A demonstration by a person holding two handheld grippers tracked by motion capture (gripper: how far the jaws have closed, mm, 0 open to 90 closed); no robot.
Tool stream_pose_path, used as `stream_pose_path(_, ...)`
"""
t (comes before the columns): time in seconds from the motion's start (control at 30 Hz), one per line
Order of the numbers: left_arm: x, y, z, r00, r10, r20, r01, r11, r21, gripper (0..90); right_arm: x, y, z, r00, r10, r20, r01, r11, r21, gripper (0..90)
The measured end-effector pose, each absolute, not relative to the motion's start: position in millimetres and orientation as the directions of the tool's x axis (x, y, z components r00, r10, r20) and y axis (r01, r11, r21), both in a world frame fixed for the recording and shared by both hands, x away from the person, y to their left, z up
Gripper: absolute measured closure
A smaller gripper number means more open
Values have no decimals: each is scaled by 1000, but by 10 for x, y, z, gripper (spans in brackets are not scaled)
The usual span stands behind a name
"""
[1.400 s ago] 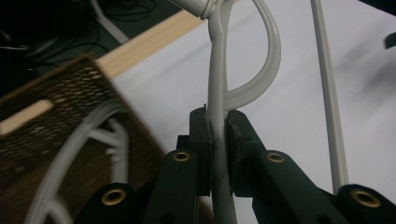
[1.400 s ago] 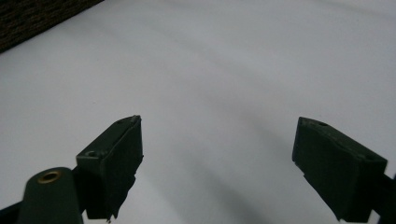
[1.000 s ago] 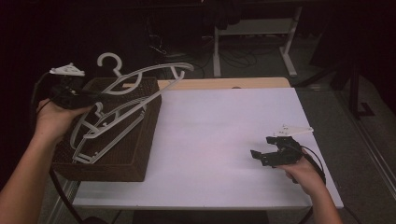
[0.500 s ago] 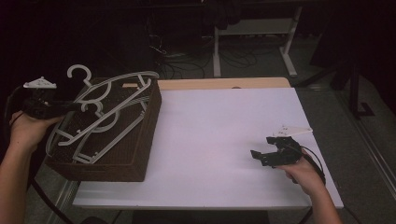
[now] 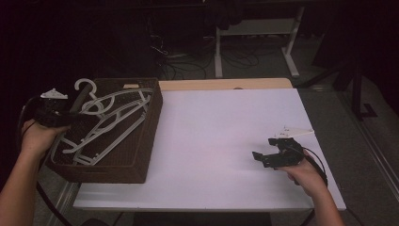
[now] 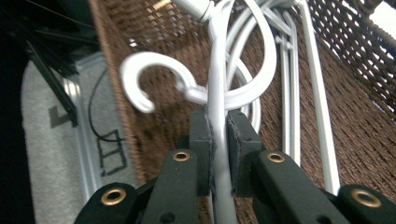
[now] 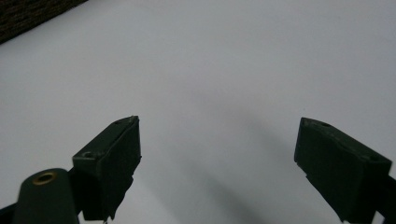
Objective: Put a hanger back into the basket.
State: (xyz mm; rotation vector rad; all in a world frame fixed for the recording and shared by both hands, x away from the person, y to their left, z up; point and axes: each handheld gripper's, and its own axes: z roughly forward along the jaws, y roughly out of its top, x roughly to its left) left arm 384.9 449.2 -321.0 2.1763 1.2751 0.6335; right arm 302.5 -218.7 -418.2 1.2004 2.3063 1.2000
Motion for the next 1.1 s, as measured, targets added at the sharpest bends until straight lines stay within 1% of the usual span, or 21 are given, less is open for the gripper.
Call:
stream_pose_path(0.07, 3875, 4466, -3275, 441, 888, 129, 647, -414, 640, 819, 3020, -2183, -4179, -617, 777, 122, 546, 312, 778, 142)
stream_pose_path(0.1, 3882, 4468, -3296, 444, 888, 115, 653, -409, 638, 817, 3018, -2182, -4176, -618, 777, 121, 545, 313, 778, 142)
stream_pose_path(0.13, 3891, 4475, -3328, 454, 887, 82, 661, -398, 636, 811, 3018, -2183, -4175, -618, 777, 122, 545, 311, 779, 142)
stream_pose_path(0.17, 3895, 4472, -3357, 462, 885, 60, 668, -392, 632, 744, 3018, -2185, -4172, -618, 777, 122, 544, 311, 779, 142)
stream_pose_path(0.2, 3888, 4458, -3378, 461, 885, 71, 664, -397, 634, 651, 3018, -2186, -4169, -618, 776, 122, 543, 310, 780, 142)
stream_pose_path(0.23, 3884, 4454, -3383, 457, 887, 69, 665, -392, 636, 600, 3018, -2189, -4164, -619, 776, 121, 542, 310, 781, 142)
stream_pose_path(0.4, 3835, 4412, -3334, 473, 881, -1, 643, -344, 684, 447, 3013, -2187, -4134, -621, 774, 120, 535, 307, 787, 142)
stream_pose_path(0.5, 3780, 4316, -3282, 517, 853, -72, 610, -308, 730, 397, 3007, -2178, -4095, -626, 771, 117, 526, 307, 793, 142)
stream_pose_path(0.53, 3780, 4316, -3282, 517, 853, -72, 610, -308, 730, 380, 3007, -2178, -4095, -626, 771, 117, 526, 307, 793, 142)
stream_pose_path(0.57, 3712, 4163, -3229, 570, 812, -121, 571, -287, 769, 351, 3002, -2168, -4038, -632, 766, 118, 516, 302, 801, 142)
stream_pose_path(0.7, 3628, 3924, -3184, 638, 753, -160, 515, -262, 816, 306, 2996, -2156, -3959, -639, 761, 116, 502, 298, 812, 142)
stream_pose_path(0.9, 3508, 3533, -3172, 721, 677, -148, 448, -293, 845, 246, 2987, -2145, -3820, -643, 758, 113, 480, 284, 830, 138)
stream_pose_path(1.03, 3424, 3308, -3167, 766, 628, -135, 407, -311, 859, 189, 2976, -2121, -3711, -658, 746, 99, 462, 296, 836, 128)
stream_pose_path(1.1, 3378, 3214, -3169, 781, 612, -124, 385, -316, 867, 143, 2972, -2104, -3655, -668, 739, 89, 450, 305, 840, 123)
